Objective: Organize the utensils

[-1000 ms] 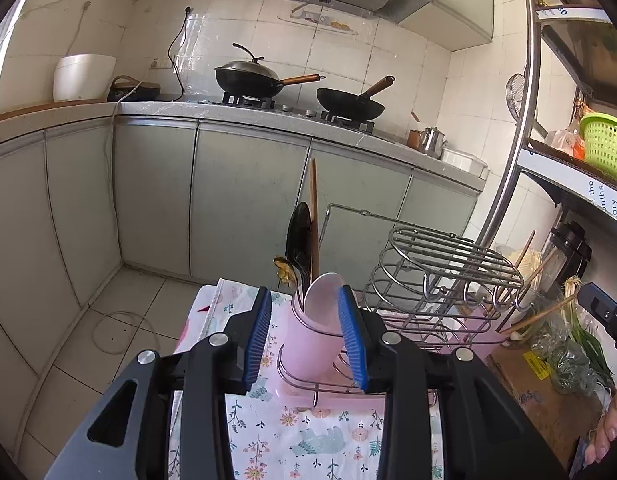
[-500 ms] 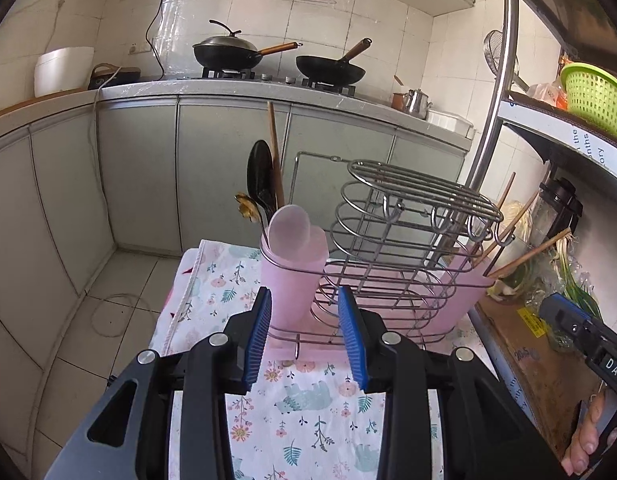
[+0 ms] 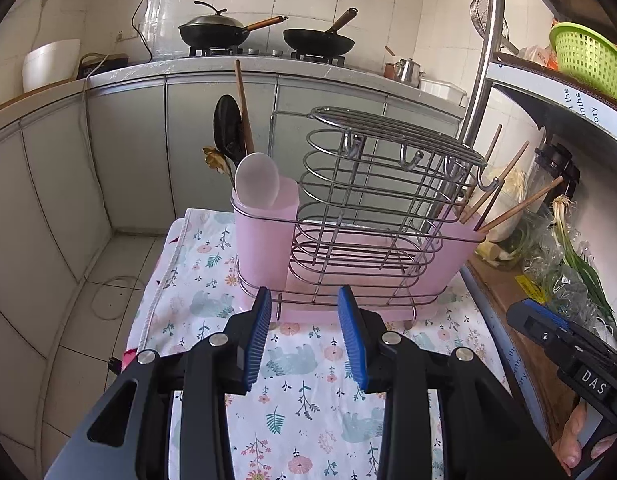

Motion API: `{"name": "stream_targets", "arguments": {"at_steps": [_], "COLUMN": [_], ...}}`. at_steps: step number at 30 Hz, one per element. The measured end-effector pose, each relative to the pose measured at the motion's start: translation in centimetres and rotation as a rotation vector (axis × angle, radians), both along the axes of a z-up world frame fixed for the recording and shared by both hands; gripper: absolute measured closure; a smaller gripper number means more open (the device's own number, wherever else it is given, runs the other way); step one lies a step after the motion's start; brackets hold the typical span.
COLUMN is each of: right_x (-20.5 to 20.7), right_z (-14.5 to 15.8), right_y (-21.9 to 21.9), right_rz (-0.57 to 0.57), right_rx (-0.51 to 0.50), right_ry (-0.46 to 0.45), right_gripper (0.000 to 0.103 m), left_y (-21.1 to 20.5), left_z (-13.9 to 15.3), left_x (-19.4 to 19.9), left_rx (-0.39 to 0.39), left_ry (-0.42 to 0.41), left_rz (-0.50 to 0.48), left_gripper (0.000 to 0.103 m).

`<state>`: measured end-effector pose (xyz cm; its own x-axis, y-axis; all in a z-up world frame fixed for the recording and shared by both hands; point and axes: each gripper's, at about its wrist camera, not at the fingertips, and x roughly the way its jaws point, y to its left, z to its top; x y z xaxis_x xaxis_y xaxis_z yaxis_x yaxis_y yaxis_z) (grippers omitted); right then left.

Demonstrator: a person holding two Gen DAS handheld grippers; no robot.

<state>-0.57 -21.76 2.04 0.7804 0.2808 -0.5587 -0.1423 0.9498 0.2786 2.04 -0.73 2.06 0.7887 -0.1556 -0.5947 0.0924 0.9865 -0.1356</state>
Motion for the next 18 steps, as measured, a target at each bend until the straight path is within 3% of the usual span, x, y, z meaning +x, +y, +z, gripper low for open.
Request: {"name": "stream_targets", "arguments": {"at_steps": [18], "right_x": [-0.2], "right_z": [-1.4], "right_y": [2.1], "right_rz": [-0.002], "right_rx": [-0.046], "right_ry": [0.045], "right_gripper": [0.067], "left_y": [-1.2], "left_z": [-0.7], "left_x": [-0.8], "left_rx": [0.024], "left_ry": [0.038], "left_rz": [-0.014], "left_gripper": [0.069]}}
